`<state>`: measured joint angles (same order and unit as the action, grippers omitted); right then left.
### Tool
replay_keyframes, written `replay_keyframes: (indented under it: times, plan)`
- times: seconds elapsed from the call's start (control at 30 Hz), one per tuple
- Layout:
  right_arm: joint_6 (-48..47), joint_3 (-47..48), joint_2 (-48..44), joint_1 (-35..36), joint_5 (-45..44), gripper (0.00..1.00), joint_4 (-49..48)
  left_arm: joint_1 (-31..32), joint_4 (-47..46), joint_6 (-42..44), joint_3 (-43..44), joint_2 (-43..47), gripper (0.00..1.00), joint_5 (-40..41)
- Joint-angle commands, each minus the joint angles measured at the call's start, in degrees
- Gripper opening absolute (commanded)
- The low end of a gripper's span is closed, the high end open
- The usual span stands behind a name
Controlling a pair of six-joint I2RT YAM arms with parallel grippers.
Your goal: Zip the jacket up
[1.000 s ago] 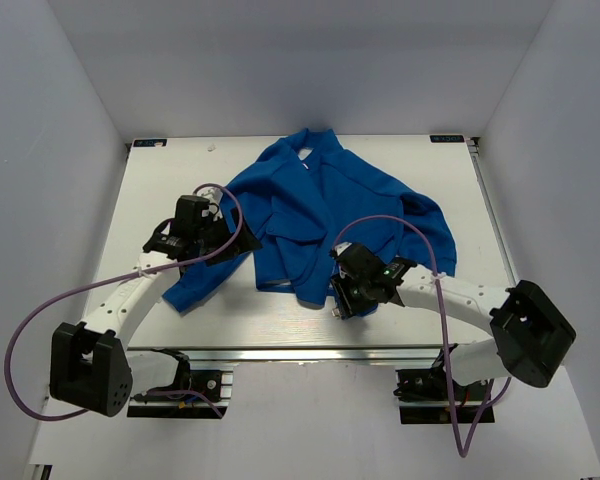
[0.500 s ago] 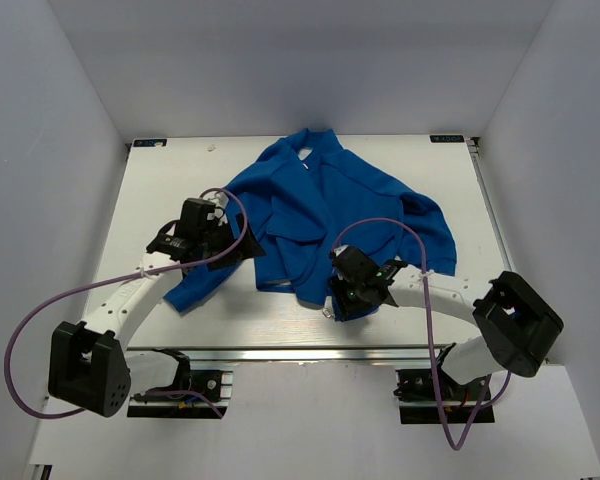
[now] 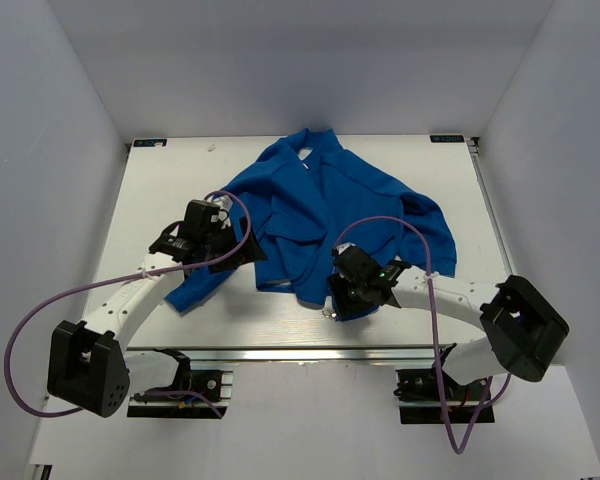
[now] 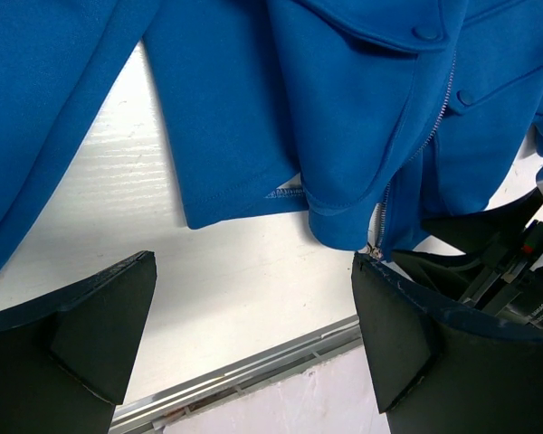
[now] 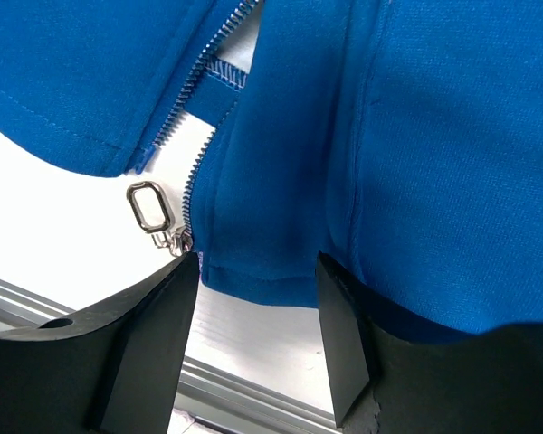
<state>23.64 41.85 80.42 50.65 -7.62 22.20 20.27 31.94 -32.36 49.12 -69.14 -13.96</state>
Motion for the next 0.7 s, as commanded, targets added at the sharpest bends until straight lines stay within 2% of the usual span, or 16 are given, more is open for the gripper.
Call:
replay_keyframes:
  times: [0.0, 0.4, 0.5, 0.57, 0.63, 0.67]
  plan:
    - [0.5, -0.3, 0.2, 0.2, -1.8, 0.60, -1.2, 0.5, 0.1, 0.7, 1.9, 0.7, 0.98, 0.3]
    - [2.4, -1.2, 6.9, 1.6, -4.6, 0.62, -1.7, 0.8, 0.3, 0.4, 1.8, 1.0, 0.98, 1.0]
    - [4.0, -2.4, 7.9, 1.6, -5.7, 0.53, -1.1, 0.9, 0.4, 0.3, 2.2, 1.1, 0.98, 1.0]
    - [5.0, -3.3, 8.3, 1.6, -5.7, 0.40, -1.3, 1.1, 0.7, 0.4, 2.6, 1.2, 0.98, 1.1]
    - [5.1, -3.7, 8.8, 1.6, -5.7, 0.34, -1.9, 1.3, 0.9, 0.9, 2.9, 1.1, 0.98, 0.9]
    - [5.1, -3.8, 8.8, 1.6, -5.5, 0.26, -2.0, 1.6, 1.1, 1.2, 3.6, 0.9, 0.98, 1.1]
